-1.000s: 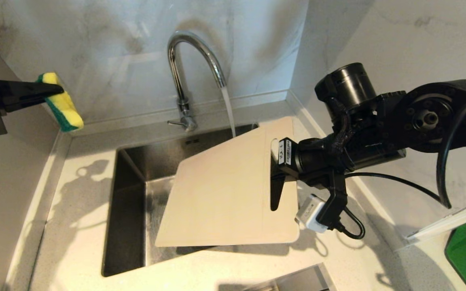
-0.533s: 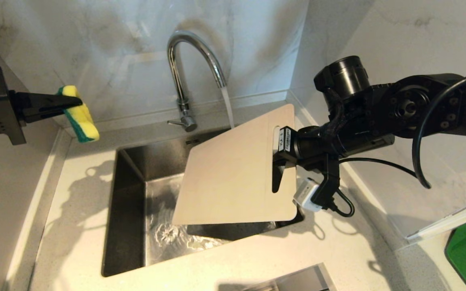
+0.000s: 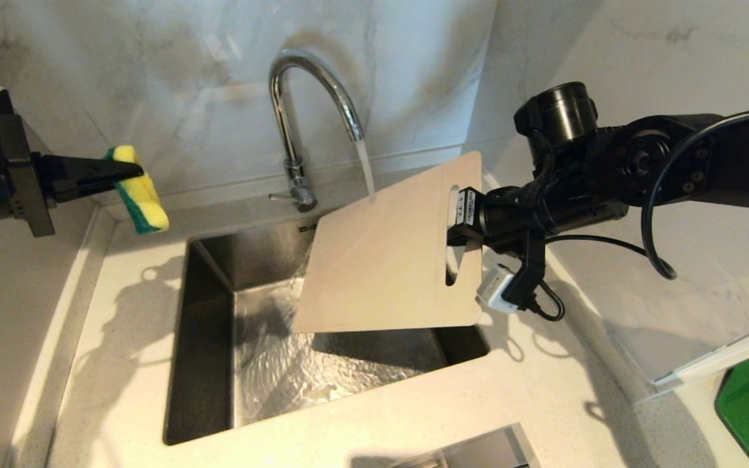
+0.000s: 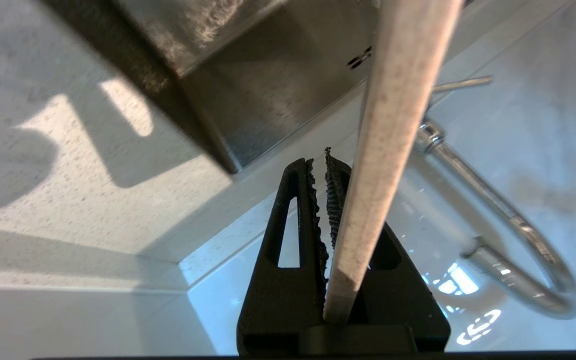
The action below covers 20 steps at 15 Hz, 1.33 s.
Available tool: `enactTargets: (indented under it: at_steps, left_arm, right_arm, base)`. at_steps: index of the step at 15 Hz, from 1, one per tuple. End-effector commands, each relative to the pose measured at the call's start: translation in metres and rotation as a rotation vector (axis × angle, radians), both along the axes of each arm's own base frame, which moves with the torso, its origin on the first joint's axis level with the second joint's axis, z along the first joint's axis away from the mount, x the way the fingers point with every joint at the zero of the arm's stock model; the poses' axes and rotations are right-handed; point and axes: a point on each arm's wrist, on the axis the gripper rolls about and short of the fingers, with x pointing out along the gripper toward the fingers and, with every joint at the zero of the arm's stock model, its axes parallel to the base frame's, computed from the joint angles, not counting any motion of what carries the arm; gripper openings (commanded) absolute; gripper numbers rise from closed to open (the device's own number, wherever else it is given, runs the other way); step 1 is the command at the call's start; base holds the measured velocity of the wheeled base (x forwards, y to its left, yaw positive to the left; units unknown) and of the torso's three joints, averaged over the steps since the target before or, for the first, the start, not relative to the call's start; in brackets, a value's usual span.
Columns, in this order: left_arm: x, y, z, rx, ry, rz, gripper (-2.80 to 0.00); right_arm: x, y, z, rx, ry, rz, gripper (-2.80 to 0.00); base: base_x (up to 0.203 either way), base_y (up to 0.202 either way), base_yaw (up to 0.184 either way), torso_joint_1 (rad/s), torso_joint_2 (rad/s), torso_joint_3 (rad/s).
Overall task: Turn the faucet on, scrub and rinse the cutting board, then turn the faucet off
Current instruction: Scrub the cutting board underwater
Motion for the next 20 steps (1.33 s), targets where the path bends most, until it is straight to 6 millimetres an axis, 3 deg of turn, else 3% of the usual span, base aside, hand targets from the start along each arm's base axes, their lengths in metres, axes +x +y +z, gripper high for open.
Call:
enactTargets:
  at_steps: [1,13,20]
  left_arm:
    - [0.004,0.0,-0.003,-0.004,0.015,-0.003,-2.8]
    - [0.012,0.0,-0.008,-0.004,0.027,-0.004,-2.8]
    - [0.013,-0.013,-0.012,-0.028,0.068,-0.048,-2.8]
  right_arm:
    - [0.009,-0.002,-0.003,-0.01,-0.005,0.001,-2.8]
    - [0.017,-0.006,-0.003,0.0,-0.013,0.002,-2.8]
    - [-0.011,0.002,0.016,0.033,-0.03,0.032,-2.8]
  base:
    - [0.0,0.0,0.0,0.0,0.0,0.0]
    - [0.0,0.0,0.0,0.0,0.0,0.0]
    - [0.0,0.0,0.0,0.0,0.0,0.0]
